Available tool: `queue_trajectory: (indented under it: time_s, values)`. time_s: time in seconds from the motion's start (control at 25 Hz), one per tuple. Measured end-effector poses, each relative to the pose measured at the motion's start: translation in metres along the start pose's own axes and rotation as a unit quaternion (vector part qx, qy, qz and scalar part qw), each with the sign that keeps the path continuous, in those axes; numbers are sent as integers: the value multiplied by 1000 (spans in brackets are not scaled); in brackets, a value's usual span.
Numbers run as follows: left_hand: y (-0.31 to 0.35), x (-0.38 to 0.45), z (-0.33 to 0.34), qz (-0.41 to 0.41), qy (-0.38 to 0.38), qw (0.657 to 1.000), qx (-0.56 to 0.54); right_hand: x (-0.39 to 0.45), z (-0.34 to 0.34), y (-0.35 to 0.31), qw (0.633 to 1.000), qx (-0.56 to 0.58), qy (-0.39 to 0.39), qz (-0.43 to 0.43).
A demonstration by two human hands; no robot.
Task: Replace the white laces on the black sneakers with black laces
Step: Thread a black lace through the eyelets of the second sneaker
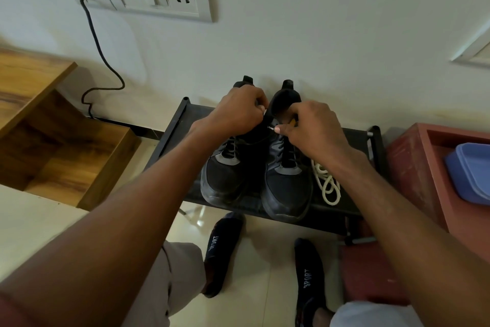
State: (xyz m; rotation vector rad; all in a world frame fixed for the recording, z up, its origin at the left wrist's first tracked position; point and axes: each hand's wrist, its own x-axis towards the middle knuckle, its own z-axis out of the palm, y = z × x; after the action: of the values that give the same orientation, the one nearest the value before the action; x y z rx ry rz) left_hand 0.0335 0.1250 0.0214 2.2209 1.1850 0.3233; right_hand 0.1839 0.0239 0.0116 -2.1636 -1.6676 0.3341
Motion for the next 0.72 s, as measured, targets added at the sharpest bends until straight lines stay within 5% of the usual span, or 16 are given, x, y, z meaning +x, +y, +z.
queue_trajectory:
  time_s: [0.16,0.32,0.44,0.52,0.6,0.72]
  values:
    - [-3,-1,0,-2,-10,1000,3,-3,-4,-4,996,-79,-44,7]
    - [-2,-1,0,-3,-14,1000,8,-2,-10,-8,997,-75,4,29]
    - [-1,-2,-1,-5,-11,1000,4,0,-16,-13,982,175,41,66]
    - [0,-3,-2,-6,-8,1000,-1,1,-32,-20,879,464,46,97]
    - [-1,-2,-2,0,-10,1000,-1,3,-44,-21,778,622,24,84]
    - [2,-4,-3,5,-58,995,-80,2,-40,-21,827,559,25,55]
